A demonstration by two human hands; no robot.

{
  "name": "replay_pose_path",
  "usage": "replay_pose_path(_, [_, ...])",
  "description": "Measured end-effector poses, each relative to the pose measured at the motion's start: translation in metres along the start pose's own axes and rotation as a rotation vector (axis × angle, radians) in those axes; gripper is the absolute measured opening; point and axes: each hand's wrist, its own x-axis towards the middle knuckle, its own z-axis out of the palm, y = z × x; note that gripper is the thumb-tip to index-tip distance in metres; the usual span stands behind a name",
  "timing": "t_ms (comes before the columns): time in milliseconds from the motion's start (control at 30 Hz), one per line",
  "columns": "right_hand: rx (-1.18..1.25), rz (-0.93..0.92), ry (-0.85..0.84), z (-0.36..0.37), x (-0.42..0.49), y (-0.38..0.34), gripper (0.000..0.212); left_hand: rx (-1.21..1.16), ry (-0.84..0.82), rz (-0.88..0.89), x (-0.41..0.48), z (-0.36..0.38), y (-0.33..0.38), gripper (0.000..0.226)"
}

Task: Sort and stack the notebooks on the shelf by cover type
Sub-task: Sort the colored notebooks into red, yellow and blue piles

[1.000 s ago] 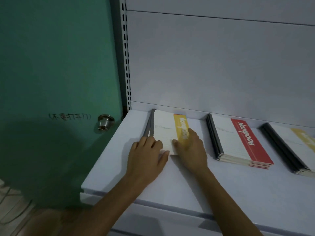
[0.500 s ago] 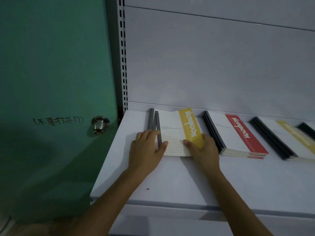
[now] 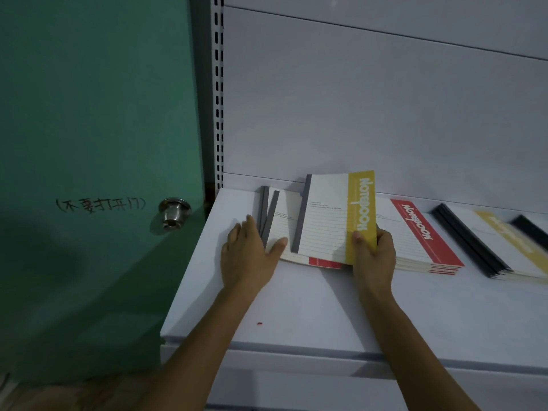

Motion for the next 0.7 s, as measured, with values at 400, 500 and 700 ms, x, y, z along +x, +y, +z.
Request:
replay_pose_path(400, [0.386, 0.16, -0.05, -0.014, 0.006, -0.001, 0.016, -0.369, 0.392, 0.004, -0.004, -0.009, -0.003, 0.049])
replay_pose_path(500, [0.245, 0.025, -0.086, -0.009, 0.001, -0.001, 0.014, -0.542, 0.542, 0.188, -0.012, -0.015, -0.002, 0.046])
replay_pose_path(700, [0.093, -0.163, -0.189, -0.004, -0.012, -0.011, 0.004, -0.648, 0.187, 0.098, -0.013, -0.015, -0.006, 0.045])
